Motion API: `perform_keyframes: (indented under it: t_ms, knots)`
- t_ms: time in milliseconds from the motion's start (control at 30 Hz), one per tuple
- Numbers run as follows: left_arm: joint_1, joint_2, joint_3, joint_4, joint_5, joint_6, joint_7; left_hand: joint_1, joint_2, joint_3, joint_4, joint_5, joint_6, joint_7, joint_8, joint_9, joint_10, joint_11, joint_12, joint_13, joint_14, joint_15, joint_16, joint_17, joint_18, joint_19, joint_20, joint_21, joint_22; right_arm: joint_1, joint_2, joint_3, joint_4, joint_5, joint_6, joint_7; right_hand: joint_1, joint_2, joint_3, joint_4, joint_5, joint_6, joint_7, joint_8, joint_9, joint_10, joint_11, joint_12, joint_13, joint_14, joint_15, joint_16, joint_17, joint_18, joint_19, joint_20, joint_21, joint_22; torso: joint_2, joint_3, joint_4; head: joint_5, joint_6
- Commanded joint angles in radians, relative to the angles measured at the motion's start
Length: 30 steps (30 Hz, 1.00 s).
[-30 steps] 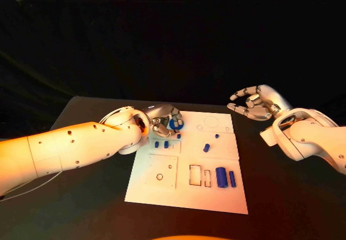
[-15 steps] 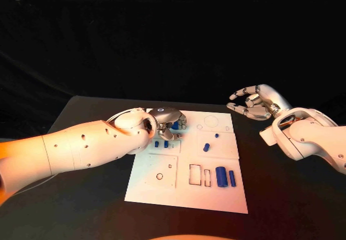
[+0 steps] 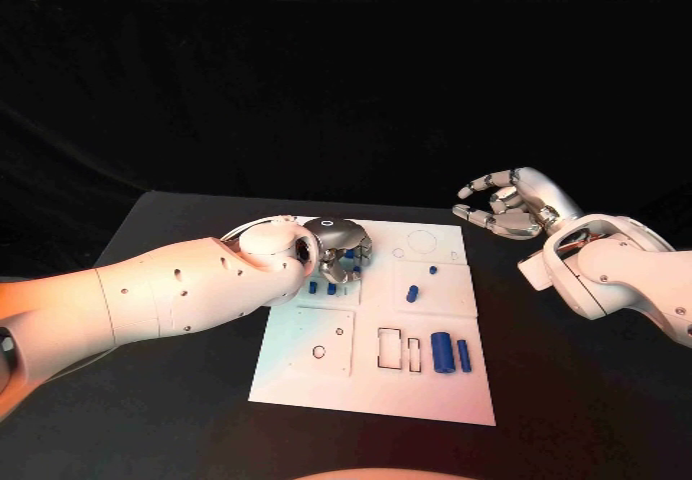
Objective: Assemble the parts on the task board
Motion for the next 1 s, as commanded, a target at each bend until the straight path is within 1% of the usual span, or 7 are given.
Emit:
perform_keyframes:
  t_ms: [33, 267, 567, 633, 700, 833, 1000]
  knots:
    - [0.0, 0.005, 0.0, 0.0, -0.021, 0.041, -0.031, 0.011, 0.001, 0.009, -0.002, -0.004, 0.011, -0.001, -0.004, -0.002, 0.01, -0.001, 0.005, -0.002, 0.009, -0.002, 0.004, 0.0, -0.013, 0.01, -0.001, 0.008, 0.005, -0.001, 0.001, 0.0, 0.002, -0.008, 0.005, 0.007, -0.008, 0.004, 0.001, 0.005, 0.006, -0.002, -0.001, 0.006, 0.0, -0.001, -0.009, 0.002, 0.131, 0.1, -0.008, 0.001, 0.248, 0.007, 0.001, -0.006, -0.003, 0.131, -0.001, -0.0005, 0.0014, 0.0, 0.0]
    - [0.0, 0.007, 0.0, -0.002, -0.022, 0.045, -0.042, 0.019, 0.009, 0.024, -0.008, -0.005, 0.02, 0.001, -0.006, -0.007, 0.014, -0.001, 0.002, -0.008, 0.012, -0.003, 0.006, -0.001, -0.014, 0.012, -0.003, 0.013, 0.011, -0.001, 0.002, 0.0, 0.002, -0.008, 0.005, 0.006, -0.008, 0.004, 0.001, 0.005, 0.006, -0.002, -0.001, 0.007, 0.0, 0.001, -0.009, 0.004, 0.133, 0.101, -0.008, 0.002, 0.249, 0.006, 0.002, -0.006, -0.001, 0.132, -0.001, -0.0002, 0.0009, 0.0, 0.0]
    - [0.0, 0.009, 0.0, -0.002, -0.019, 0.065, -0.049, 0.024, 0.016, 0.037, -0.014, -0.007, 0.025, 0.002, -0.008, -0.012, 0.016, -0.001, 0.0, -0.013, 0.014, -0.003, 0.009, -0.001, -0.015, 0.014, -0.003, 0.016, 0.015, -0.001, 0.002, 0.0, 0.002, -0.008, 0.006, 0.006, -0.008, 0.004, 0.001, 0.005, 0.007, -0.002, -0.001, 0.007, 0.0, 0.001, -0.009, 0.004, 0.133, 0.101, -0.008, 0.002, 0.249, 0.006, 0.003, -0.006, -0.001, 0.132, -0.001, 0.0003, 0.0015, 0.001, -0.001]
    - [0.0, 0.009, 0.0, -0.002, -0.018, 0.067, -0.05, 0.026, 0.019, 0.041, -0.016, -0.008, 0.03, 0.002, -0.007, -0.012, 0.023, -0.002, 0.002, -0.014, 0.015, -0.003, 0.01, -0.001, -0.015, 0.015, -0.003, 0.019, 0.019, -0.001, 0.002, 0.0, 0.002, -0.008, 0.006, 0.006, -0.008, 0.004, 0.001, 0.005, 0.007, -0.002, -0.001, 0.007, 0.0, 0.001, -0.009, 0.004, 0.133, 0.101, -0.008, 0.002, 0.25, 0.006, 0.003, -0.006, -0.001, 0.132, 0.0, 0.0004, 0.0016, 0.001, -0.002]
    - [0.0, 0.009, 0.0, -0.002, -0.018, 0.069, -0.05, 0.032, 0.028, 0.051, -0.024, -0.008, 0.045, 0.001, -0.004, -0.014, 0.041, -0.006, 0.006, -0.016, 0.017, -0.006, 0.013, 0.0, -0.017, 0.019, -0.004, 0.025, 0.028, -0.001, 0.003, 0.0, 0.002, -0.008, 0.006, 0.006, -0.008, 0.004, 0.001, 0.005, 0.007, -0.002, -0.001, 0.007, 0.0, 0.001, -0.009, 0.004, 0.133, 0.101, -0.008, 0.002, 0.25, 0.006, 0.003, -0.006, -0.001, 0.132, 0.0, 0.0003, 0.0016, 0.001, -0.002]
    - [0.0, 0.009, 0.0, -0.003, -0.017, 0.067, -0.046, 0.037, 0.036, 0.065, -0.037, -0.01, 0.064, -0.002, -0.004, -0.018, 0.065, -0.012, 0.005, -0.021, 0.02, -0.011, 0.016, 0.001, -0.019, 0.023, -0.008, 0.032, 0.038, -0.001, 0.003, 0.0, 0.002, -0.008, 0.005, 0.007, -0.008, 0.004, 0.001, 0.005, 0.007, -0.002, -0.001, 0.007, 0.0, 0.001, -0.009, 0.004, 0.133, 0.101, -0.008, 0.002, 0.25, 0.006, 0.003, -0.006, -0.001, 0.132, -0.001, 0.0002, 0.0009, 0.001, -0.003]
    - [0.0, 0.01, 0.001, -0.007, -0.016, 0.058, -0.042, 0.035, 0.037, 0.079, -0.05, -0.013, 0.081, -0.006, -0.011, -0.024, 0.083, -0.016, -0.01, -0.032, 0.021, -0.015, 0.019, -0.001, -0.02, 0.025, -0.012, 0.037, 0.045, 0.0, 0.003, 0.0, 0.002, -0.008, 0.005, 0.007, -0.008, 0.004, 0.001, 0.005, 0.007, -0.002, -0.001, 0.007, 0.0, 0.001, -0.009, 0.004, 0.133, 0.101, -0.008, 0.002, 0.25, 0.006, 0.003, -0.006, -0.001, 0.132, -0.001, 0.0, 0.0012, 0.001, -0.003]
